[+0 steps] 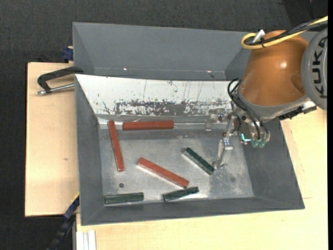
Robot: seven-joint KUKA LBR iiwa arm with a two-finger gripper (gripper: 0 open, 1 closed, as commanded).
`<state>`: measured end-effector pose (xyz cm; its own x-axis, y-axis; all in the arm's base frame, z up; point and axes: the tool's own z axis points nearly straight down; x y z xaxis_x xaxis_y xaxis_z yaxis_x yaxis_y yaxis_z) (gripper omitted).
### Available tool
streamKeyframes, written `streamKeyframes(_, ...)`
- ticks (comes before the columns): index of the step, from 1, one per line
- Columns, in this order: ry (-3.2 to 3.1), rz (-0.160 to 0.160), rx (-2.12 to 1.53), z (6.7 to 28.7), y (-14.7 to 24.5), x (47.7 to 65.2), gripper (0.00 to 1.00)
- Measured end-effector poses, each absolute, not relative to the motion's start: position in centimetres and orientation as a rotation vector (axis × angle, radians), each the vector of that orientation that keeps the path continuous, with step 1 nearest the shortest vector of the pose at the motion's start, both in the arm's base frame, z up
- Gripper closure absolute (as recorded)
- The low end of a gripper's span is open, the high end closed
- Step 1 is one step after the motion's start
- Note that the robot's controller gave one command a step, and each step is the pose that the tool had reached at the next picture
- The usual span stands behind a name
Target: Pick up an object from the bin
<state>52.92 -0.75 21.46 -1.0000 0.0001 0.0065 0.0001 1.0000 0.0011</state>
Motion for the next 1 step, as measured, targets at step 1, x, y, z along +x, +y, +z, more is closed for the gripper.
streamKeyframes(1, -3.143, -0.002, 0.0, 21.82, -0.76, 53.08, 0.0)
